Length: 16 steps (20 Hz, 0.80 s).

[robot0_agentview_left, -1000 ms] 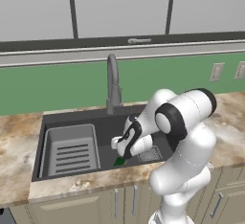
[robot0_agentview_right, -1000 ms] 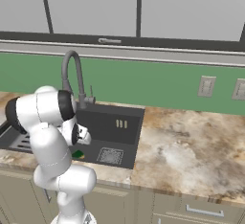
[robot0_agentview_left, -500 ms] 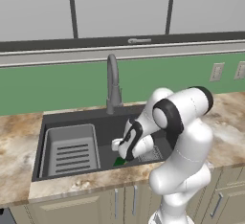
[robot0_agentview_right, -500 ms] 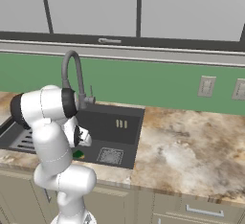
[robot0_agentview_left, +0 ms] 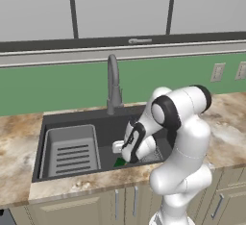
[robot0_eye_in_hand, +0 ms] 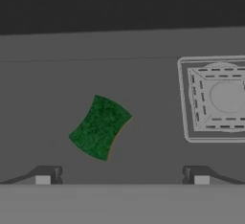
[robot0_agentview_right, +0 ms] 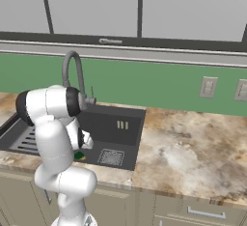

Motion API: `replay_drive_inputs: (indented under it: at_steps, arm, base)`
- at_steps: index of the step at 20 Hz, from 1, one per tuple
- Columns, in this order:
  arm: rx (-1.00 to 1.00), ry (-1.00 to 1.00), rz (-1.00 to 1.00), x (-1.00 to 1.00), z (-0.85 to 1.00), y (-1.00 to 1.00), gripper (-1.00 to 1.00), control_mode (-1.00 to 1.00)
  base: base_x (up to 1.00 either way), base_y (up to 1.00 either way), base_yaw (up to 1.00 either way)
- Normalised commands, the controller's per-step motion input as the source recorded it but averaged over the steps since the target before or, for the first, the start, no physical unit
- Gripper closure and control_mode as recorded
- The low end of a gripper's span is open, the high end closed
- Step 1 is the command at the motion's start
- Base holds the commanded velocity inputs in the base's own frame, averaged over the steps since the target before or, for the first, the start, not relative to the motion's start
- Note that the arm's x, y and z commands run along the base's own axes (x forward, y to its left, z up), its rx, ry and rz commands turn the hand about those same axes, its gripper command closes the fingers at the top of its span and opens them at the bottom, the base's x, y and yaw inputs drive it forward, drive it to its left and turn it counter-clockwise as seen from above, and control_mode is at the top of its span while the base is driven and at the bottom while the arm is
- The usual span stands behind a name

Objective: Pick up the sponge and sponge from the sink, and place them back in the cabinet, and close the cabinet doors.

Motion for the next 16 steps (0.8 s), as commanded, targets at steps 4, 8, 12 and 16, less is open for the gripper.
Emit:
replay_drive_inputs:
  at_steps: [4,8,12,16]
  arm:
    - [0.0,0.0,0.0,0.0,-0.11,0.03,-1.0,-1.0]
    - [0.0,0.0,0.0,0.01,-0.11,0.04,-1.0,-1.0]
    - [0.0,0.0,0.0,0.01,-0.11,0.03,-1.0,-1.0]
    - [0.0,0.0,0.0,0.0,-0.13,0.03,-1.0,-1.0]
  base:
    - [0.0,0.0,0.0]
    - [0.0,0.0,0.0]
    - [0.0,0.0,0.0]
    - [0.0,0.0,0.0]
